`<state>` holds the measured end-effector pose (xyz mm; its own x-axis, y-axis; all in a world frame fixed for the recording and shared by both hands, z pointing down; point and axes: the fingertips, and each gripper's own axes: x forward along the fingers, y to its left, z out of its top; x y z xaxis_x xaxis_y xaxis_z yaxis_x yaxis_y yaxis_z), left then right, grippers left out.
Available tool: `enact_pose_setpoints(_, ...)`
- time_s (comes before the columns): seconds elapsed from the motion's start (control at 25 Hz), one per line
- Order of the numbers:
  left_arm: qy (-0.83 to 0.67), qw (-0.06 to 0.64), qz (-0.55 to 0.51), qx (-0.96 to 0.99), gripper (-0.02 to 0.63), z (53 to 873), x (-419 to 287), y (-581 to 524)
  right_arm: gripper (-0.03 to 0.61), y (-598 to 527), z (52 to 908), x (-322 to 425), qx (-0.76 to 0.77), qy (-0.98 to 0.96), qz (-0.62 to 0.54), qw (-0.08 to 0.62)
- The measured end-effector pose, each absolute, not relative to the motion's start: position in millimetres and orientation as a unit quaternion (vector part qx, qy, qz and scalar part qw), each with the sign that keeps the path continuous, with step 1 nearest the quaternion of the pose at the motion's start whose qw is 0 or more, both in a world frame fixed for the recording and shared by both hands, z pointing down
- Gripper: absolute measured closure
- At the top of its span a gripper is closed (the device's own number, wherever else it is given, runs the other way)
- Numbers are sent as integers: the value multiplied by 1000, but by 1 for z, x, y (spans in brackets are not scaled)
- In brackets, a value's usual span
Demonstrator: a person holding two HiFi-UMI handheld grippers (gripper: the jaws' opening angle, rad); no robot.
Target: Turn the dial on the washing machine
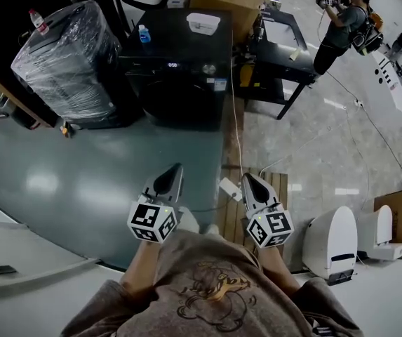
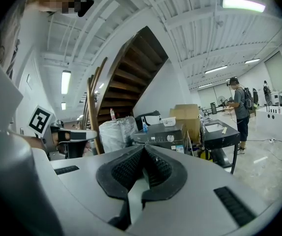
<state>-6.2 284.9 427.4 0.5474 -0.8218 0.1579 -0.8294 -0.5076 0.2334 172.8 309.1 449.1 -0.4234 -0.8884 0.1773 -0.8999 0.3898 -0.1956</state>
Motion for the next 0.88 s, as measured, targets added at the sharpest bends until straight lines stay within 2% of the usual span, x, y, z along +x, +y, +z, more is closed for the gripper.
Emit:
enact_pose_setpoints(0.44, -470, 147, 11, 870, 614, 438, 2, 255, 578, 287, 463, 168, 527, -838, 139, 30)
enact_pose_setpoints(0.88, -455, 147, 10, 878, 614, 438, -16, 147, 578, 180, 465, 148, 538, -831, 135, 36)
